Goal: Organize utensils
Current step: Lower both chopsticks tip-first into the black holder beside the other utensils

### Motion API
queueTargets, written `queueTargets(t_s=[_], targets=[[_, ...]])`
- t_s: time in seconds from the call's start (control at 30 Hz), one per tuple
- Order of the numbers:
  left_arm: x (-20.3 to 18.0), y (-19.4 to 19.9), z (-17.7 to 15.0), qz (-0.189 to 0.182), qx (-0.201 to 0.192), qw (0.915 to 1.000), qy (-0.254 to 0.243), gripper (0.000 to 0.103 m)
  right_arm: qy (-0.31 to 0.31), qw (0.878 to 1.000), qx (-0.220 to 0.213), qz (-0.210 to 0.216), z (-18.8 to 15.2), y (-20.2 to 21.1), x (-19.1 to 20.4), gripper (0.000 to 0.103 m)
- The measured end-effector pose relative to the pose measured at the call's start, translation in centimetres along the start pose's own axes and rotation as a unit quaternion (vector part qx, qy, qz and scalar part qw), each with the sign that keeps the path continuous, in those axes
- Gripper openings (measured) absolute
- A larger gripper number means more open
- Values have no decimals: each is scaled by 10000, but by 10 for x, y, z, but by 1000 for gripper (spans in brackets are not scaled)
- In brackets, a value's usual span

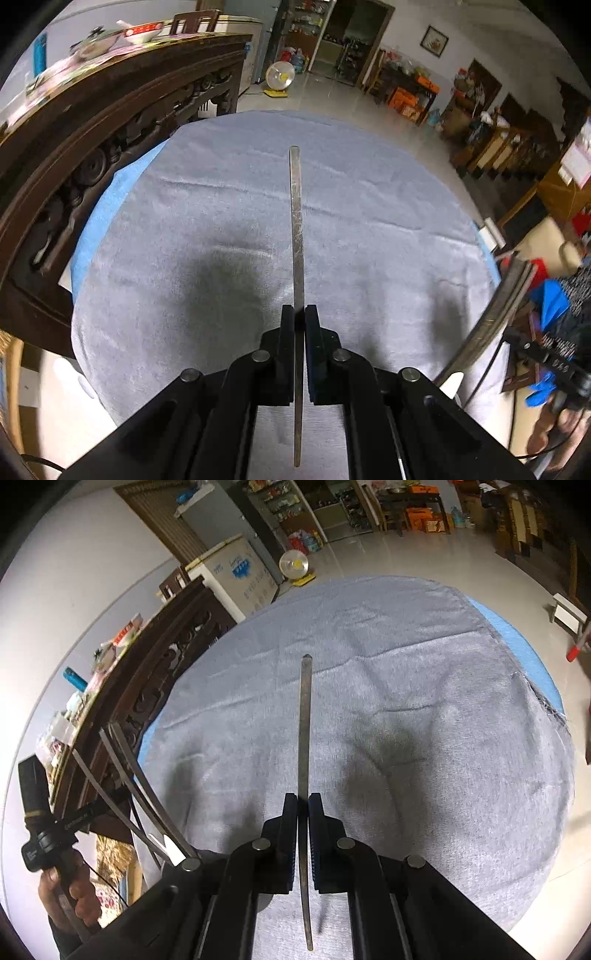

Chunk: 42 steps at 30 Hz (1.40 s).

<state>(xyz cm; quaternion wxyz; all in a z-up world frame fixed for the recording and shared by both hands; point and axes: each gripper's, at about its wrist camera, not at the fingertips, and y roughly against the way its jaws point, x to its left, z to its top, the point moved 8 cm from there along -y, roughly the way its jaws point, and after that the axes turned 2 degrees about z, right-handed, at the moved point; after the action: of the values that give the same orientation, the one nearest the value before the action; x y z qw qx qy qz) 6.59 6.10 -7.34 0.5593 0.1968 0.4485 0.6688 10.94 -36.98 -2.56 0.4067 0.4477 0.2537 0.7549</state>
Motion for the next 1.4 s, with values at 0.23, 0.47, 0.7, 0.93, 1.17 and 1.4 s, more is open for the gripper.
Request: queueTargets(t_s=[0.23,0.47,0.7,0.93,1.17,1.4], targets=[[10,39,12,-199,-541,9974,426,5,-221,9976,-604,242,10,32,4,7],[-6,93,29,-576,-1365,9873,575,5,-176,9881,-1404,607,26,83,33,7],[-42,111,27,-772,-2054,9748,397,5,236,9742,-2130,713,25,103,76,7],[-62,83,10,-772,-2138,9736,211,5,434,9744,-2080,731,9,73,95,7],[-67,63,-9,-608,-2055,9767,77,5,720,9750,-2031,544,-2,57,104,7],[-71,49,-26,-473,-2012,9784,-107,5,850,9770,-1917,385,-21,44,100,7]])
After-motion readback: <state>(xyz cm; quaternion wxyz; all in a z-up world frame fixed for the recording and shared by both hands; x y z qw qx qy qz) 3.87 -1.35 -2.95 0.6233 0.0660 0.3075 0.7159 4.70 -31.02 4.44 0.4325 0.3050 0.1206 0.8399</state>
